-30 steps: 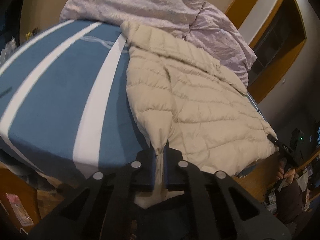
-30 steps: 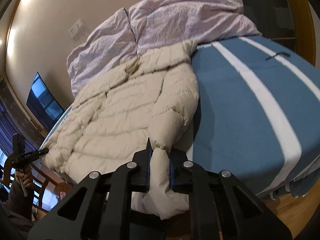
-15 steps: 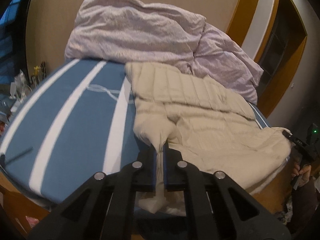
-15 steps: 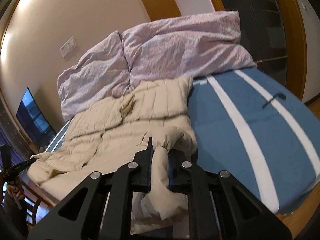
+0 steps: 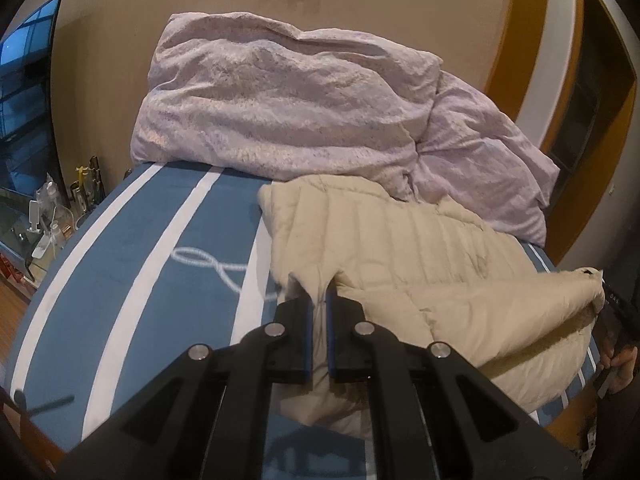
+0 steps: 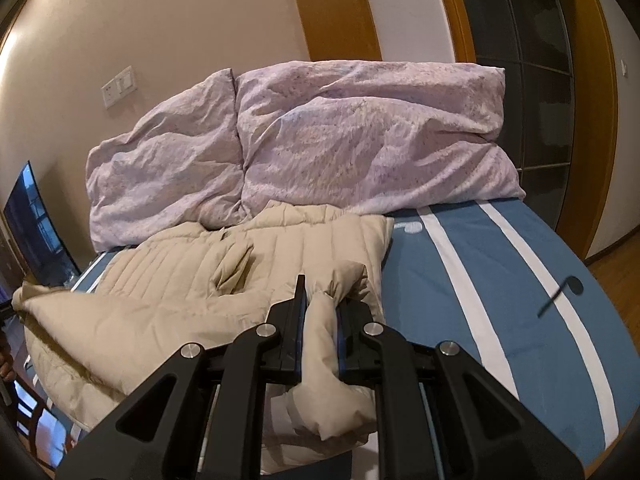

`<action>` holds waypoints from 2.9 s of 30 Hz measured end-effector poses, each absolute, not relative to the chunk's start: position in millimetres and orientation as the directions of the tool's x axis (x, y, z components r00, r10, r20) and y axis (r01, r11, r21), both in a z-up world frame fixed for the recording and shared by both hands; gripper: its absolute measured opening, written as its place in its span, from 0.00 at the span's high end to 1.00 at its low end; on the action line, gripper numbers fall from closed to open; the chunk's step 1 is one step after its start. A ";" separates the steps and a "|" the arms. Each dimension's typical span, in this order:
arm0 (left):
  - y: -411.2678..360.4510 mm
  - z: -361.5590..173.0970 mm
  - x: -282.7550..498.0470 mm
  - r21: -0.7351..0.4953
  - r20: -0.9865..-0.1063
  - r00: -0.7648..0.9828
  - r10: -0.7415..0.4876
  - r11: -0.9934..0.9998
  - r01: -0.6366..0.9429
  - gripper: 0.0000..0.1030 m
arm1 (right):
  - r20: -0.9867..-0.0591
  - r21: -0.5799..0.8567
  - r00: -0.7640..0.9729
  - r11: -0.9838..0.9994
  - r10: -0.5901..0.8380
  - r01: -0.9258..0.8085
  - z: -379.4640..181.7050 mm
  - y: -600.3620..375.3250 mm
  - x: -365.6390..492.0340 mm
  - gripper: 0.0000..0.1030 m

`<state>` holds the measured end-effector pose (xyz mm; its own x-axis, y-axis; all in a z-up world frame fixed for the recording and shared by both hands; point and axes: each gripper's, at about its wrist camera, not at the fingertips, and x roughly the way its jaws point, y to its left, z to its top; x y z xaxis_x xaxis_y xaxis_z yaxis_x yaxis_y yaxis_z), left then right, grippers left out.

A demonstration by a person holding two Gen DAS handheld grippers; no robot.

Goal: Fold large clothes

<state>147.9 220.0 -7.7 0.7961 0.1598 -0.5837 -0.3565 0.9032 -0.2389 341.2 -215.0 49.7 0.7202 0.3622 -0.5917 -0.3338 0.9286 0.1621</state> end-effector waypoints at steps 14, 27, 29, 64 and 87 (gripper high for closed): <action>265.7 -20.2 264.8 -0.200 -0.620 0.753 0.220 0.884 -0.423 0.94 | -0.632 0.226 0.701 0.944 0.331 -0.242 14.5 -189.1 454.3 0.89; 324.5 -69.5 352.9 -0.369 -0.699 0.706 0.114 0.788 -0.492 0.78 | -0.682 0.495 0.581 0.865 0.445 -0.082 -39.6 -188.6 552.5 0.63; 330.1 -73.5 359.9 -0.397 -0.698 0.710 0.096 0.773 -0.495 0.68 | -0.667 0.582 0.551 0.812 0.502 -0.035 -48.0 -195.6 565.4 0.44; 255.0 -35.2 349.3 -0.130 -0.668 0.696 0.264 0.880 -0.458 0.16 | -0.707 0.135 0.658 0.963 0.259 -0.234 -13.9 -127.5 517.3 0.23; 274.2 -96.0 401.7 -0.006 -0.745 0.564 0.358 0.840 -0.542 0.02 | -0.817 -0.031 0.569 0.978 0.092 -0.204 -88.3 -120.1 555.9 0.17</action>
<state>401.7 274.2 -96.0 0.5636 0.3579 -0.7445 -0.5421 0.8403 -0.0064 555.9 -120.1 -88.3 0.5688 0.0925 -0.8173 -0.2041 0.9785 -0.0313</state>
